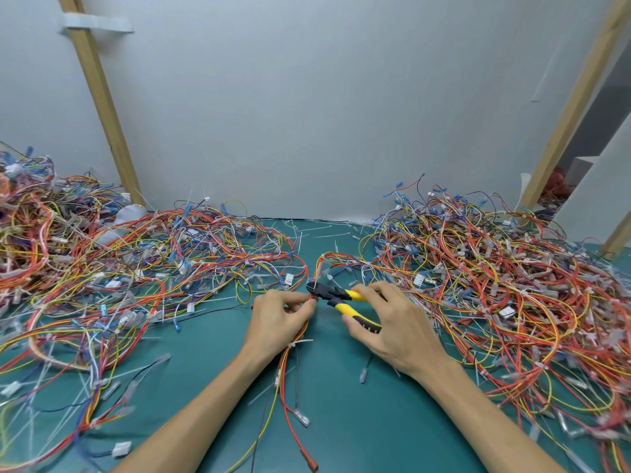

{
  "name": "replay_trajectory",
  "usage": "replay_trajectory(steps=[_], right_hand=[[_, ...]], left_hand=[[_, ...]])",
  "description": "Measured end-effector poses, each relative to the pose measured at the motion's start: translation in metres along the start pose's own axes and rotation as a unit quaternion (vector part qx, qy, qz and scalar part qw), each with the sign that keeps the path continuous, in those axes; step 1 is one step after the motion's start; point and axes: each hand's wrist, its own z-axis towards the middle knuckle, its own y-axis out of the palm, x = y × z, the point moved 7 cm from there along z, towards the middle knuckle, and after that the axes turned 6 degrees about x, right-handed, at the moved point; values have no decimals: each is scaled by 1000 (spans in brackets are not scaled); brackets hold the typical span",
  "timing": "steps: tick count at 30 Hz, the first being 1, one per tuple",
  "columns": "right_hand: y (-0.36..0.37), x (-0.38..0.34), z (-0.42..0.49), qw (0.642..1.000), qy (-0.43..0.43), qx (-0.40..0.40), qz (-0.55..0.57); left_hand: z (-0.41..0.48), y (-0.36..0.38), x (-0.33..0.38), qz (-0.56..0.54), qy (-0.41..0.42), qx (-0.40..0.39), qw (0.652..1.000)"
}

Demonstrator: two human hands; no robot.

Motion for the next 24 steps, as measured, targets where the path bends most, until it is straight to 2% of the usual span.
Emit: replay_trajectory(steps=[6, 20, 24], right_hand=[[9, 7, -3, 997, 60, -55, -15], [4, 11, -1, 998, 64, -19, -22], [4, 13, -1, 997, 68, -30, -11]], left_hand=[[-1, -1, 2, -1, 5, 4, 1000], [-4, -1, 10, -5, 28, 0, 1000], [-5, -2, 12, -6, 34, 7, 999]])
